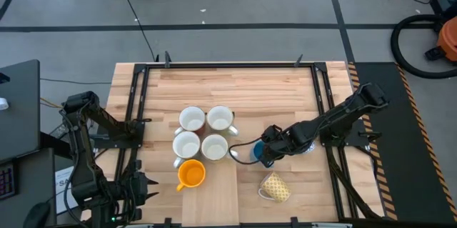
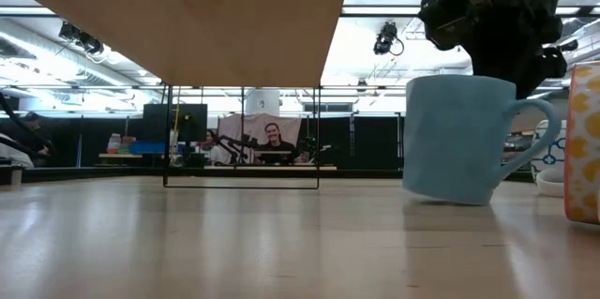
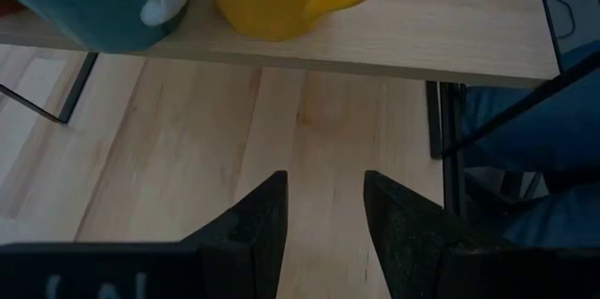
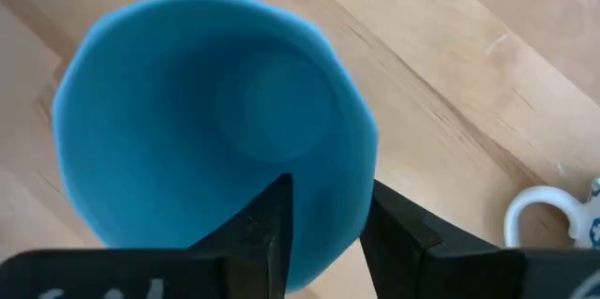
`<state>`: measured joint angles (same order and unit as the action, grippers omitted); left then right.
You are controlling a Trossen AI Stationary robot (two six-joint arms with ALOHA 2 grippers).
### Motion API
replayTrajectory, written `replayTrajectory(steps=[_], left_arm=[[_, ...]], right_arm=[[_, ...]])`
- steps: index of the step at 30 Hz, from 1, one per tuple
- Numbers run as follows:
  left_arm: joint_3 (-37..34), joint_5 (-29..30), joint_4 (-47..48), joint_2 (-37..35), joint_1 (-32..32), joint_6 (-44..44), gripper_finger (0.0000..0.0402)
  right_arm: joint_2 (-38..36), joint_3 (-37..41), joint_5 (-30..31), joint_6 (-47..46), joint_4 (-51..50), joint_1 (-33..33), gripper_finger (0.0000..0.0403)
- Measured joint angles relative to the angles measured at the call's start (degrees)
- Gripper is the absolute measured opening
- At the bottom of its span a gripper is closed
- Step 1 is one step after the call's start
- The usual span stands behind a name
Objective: Place coffee mugs
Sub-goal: Put the left blue mug on the shelf aligned with the yellow mug
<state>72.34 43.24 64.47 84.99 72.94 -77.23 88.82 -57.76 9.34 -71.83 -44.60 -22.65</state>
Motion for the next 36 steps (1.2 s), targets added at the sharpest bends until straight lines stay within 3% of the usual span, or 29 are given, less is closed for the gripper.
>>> replayTrajectory(steps=[7, 13, 23, 36], left_arm=[[0.0, 0.0, 0.0, 0.0, 0.0, 0.0, 0.0149], [0.0, 0.0, 0.0, 0.0, 0.0, 0.0, 0.0149], [0.0, 1.4, 1.1, 0.0, -1.2, 0.1, 0.0149], [0.0, 1.6, 18.5, 0.0, -11.2, 0.0, 0.0149]], right_arm=[[-0.3, 0.0, -0.1, 0.0, 0.0, 0.0, 0.0084], [-0.5, 0.0, -1.2, 0.0, 0.1, 0.0, 0.0028], [-6.0, 0.1, -2.4, -0.4, -0.4, 0.0, 0.0032], [-14.5, 0.1, -6.0, -0.5, 4.1, -1.1, 0.0033]])
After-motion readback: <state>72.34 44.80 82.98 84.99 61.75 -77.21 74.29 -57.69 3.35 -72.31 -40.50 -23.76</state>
